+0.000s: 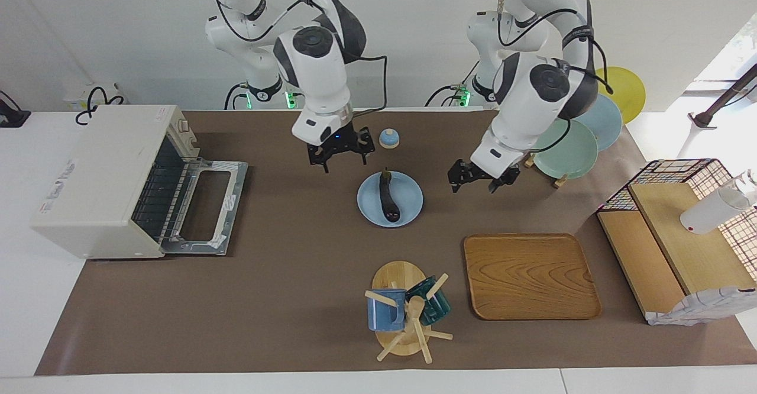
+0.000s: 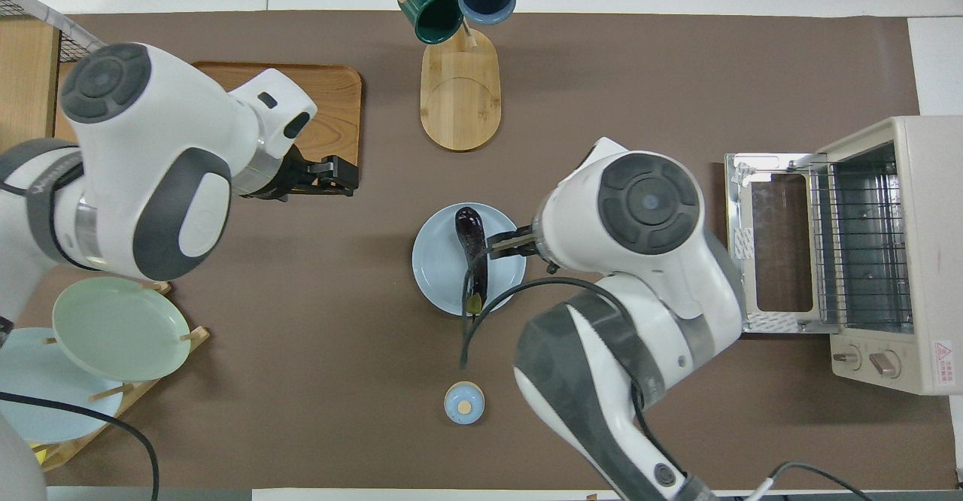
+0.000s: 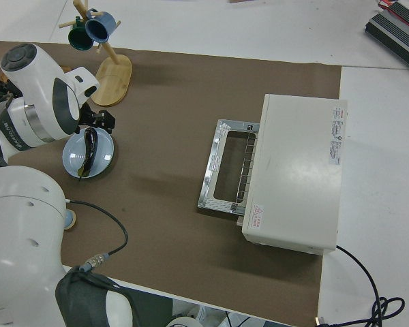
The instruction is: Put eggplant into oven
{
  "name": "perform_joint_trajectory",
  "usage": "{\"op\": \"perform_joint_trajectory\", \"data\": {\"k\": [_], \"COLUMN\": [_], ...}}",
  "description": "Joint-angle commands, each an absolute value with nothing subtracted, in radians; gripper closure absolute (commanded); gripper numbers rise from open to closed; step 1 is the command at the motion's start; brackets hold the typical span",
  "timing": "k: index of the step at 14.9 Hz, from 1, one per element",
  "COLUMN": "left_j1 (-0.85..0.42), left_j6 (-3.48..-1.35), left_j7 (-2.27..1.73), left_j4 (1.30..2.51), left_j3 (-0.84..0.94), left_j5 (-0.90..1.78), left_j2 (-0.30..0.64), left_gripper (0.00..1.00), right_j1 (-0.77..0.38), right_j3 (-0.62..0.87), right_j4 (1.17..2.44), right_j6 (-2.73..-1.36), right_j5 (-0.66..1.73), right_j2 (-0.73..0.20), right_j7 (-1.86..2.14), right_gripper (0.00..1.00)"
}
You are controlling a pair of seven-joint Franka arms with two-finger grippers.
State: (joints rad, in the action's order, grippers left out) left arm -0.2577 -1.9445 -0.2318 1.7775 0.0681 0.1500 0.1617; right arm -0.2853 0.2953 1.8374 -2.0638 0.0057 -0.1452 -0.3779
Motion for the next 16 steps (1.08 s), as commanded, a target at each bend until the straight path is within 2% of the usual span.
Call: {"op": "perform_joint_trajectory", "data": {"k": [1,3,5,7,11,15,16], "left_j1": [-0.174,-0.117,-0.098,-0.081,-0.064,-0.080,-0.080], "left_j6": [-1.884,-1.864,-1.816,-1.772,-1.665,-1.574,-1.574], "left_j7": [-0.146,-0.115,-0.103,-0.078,-0.018,-0.009,-0.006], "left_j4": [1.770,1.766,1.752,1.753,1.766,1.781,1.778], "left_j3": [0.074,0.075,0.074,0.075,0.074,0.052,0.051], "left_j5": [0.155,0.135,0.126,0.068,0.058,0.058,0.057], "left_j2": [0.109,0.078,0.049,0.006,-0.063,-0.089,-0.086], "left_gripper": [0.00,0.00,0.00,0.00,0.00,0.00,0.00], "right_j1": [-0.388,-0.475,-0.538,-0.549,-0.551,-0.552,-0.554], "right_j3": [0.295,0.296,0.295,0.296,0.296,0.296,0.296], "right_j4": [1.651,1.531,1.513,1.592,1.652,1.655,1.670], "right_j6": [-2.043,-2.039,-2.097,-2.219,-2.292,-2.301,-2.304], "right_j5": [-0.076,-0.150,-0.246,-0.270,-0.276,-0.279,-0.279], "right_j2": [-0.314,-0.446,-0.532,-0.540,-0.541,-0.551,-0.551], "right_j7": [-0.512,-0.615,-0.730,-0.771,-0.773,-0.773,-0.775], "right_gripper": [0.00,0.00,0.00,0.00,0.00,0.57,0.65]}}
